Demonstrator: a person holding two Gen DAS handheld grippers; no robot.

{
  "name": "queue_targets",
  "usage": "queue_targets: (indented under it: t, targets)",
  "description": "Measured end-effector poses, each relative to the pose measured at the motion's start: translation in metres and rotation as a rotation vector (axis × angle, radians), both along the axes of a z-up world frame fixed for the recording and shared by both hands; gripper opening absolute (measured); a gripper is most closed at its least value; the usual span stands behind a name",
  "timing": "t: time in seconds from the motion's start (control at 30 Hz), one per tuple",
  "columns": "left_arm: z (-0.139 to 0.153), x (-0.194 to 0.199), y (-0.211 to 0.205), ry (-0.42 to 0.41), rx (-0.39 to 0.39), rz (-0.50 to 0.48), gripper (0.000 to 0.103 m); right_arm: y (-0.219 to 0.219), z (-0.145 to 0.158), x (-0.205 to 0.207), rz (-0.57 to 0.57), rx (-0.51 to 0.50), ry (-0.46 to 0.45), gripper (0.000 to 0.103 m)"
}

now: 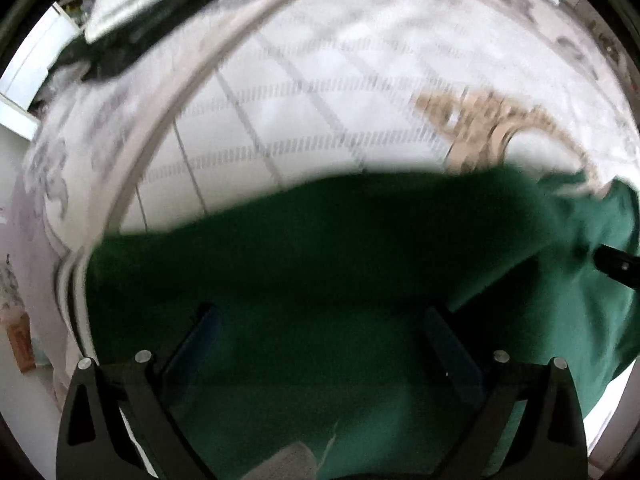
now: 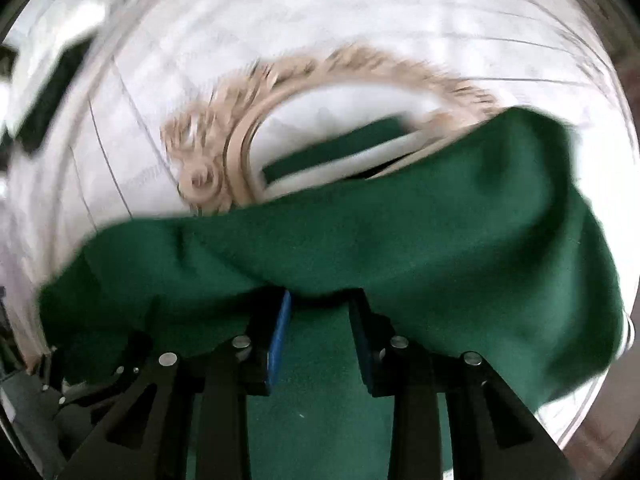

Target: Fold large clothes

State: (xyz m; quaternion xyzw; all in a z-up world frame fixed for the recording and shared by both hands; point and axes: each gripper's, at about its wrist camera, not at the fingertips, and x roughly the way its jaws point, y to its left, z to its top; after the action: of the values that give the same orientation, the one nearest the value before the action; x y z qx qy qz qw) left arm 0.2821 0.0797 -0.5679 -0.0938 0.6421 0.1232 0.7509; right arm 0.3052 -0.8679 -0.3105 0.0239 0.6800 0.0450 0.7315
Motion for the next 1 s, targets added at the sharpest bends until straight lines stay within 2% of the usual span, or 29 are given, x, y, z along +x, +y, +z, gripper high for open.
queue_targets:
  t: [0.03, 0.1, 0.17, 0.23, 0.27, 0.33, 0.43, 0.53, 0.6, 0.63, 0.7, 0.77, 0.8, 0.87, 0.93, 0.97, 1.0]
  targets:
    - [0.002, 0.009, -0.002, -0.009, 0.003, 0.009, 0.103, -0.006, 0.002, 0.005, -0.024, -0.024, -0.028, 0.033]
    - [-0.008, 0.023, -0.004, 0.003, 0.001, 0.02, 0.103, -0.044, 0.001, 0.025, -0.113, -0.103, -0.072, 0.033]
    - [-0.041, 0.038, -0.002, 0.084, -0.032, 0.036, 0.103, -0.062, -0.032, 0.037, -0.169, -0.142, -0.044, 0.033]
    - [-0.053, 0.043, 0.003, 0.083, -0.052, 0.071, 0.103, -0.081, -0.079, 0.06, -0.201, -0.076, 0.07, 0.033]
    - [-0.049, 0.044, 0.003, 0.071, -0.048, 0.074, 0.103, -0.082, -0.091, 0.065, -0.224, -0.041, 0.082, 0.034]
    - [-0.037, 0.037, 0.005, 0.05, -0.056, 0.083, 0.103, -0.088, -0.082, 0.071, -0.216, -0.024, 0.096, 0.034]
    - [-0.004, -0.011, 0.024, 0.022, -0.078, 0.195, 0.103, -0.096, -0.045, 0.059, -0.181, 0.02, 0.058, 0.037]
    - [0.025, -0.09, 0.052, 0.032, -0.134, 0.395, 0.103, -0.091, -0.022, 0.029, -0.121, 0.093, 0.057, 0.043]
    - [0.041, -0.161, 0.068, 0.045, -0.164, 0.568, 0.103, -0.083, -0.015, 0.002, -0.061, 0.156, 0.068, 0.049]
    - [0.043, -0.184, 0.071, 0.054, -0.167, 0.625, 0.103, -0.078, -0.014, -0.013, -0.022, 0.175, 0.071, 0.05]
    - [0.038, -0.243, 0.072, 0.065, -0.244, 0.789, 0.103, -0.069, -0.014, -0.039, 0.044, 0.193, 0.077, 0.053]
    - [0.021, -0.276, 0.073, 0.045, -0.352, 0.91, 0.103, -0.062, -0.027, -0.055, 0.085, 0.203, 0.109, 0.053]
    - [0.007, -0.291, 0.072, 0.01, -0.442, 0.964, 0.103, -0.062, -0.03, -0.067, 0.094, 0.207, 0.12, 0.053]
    - [-0.014, -0.308, 0.065, -0.056, -0.537, 1.033, 0.102, -0.059, -0.043, -0.081, 0.108, 0.195, 0.136, 0.053]
    - [-0.032, -0.31, 0.062, -0.136, -0.574, 1.069, 0.099, -0.063, -0.058, -0.083, 0.114, 0.204, 0.137, 0.053]
    - [-0.038, -0.306, 0.063, -0.169, -0.575, 1.079, 0.099, -0.066, -0.061, -0.083, 0.115, 0.211, 0.138, 0.053]
    - [-0.044, -0.303, 0.061, -0.191, -0.544, 1.09, 0.098, -0.07, -0.062, -0.082, 0.116, 0.223, 0.137, 0.053]
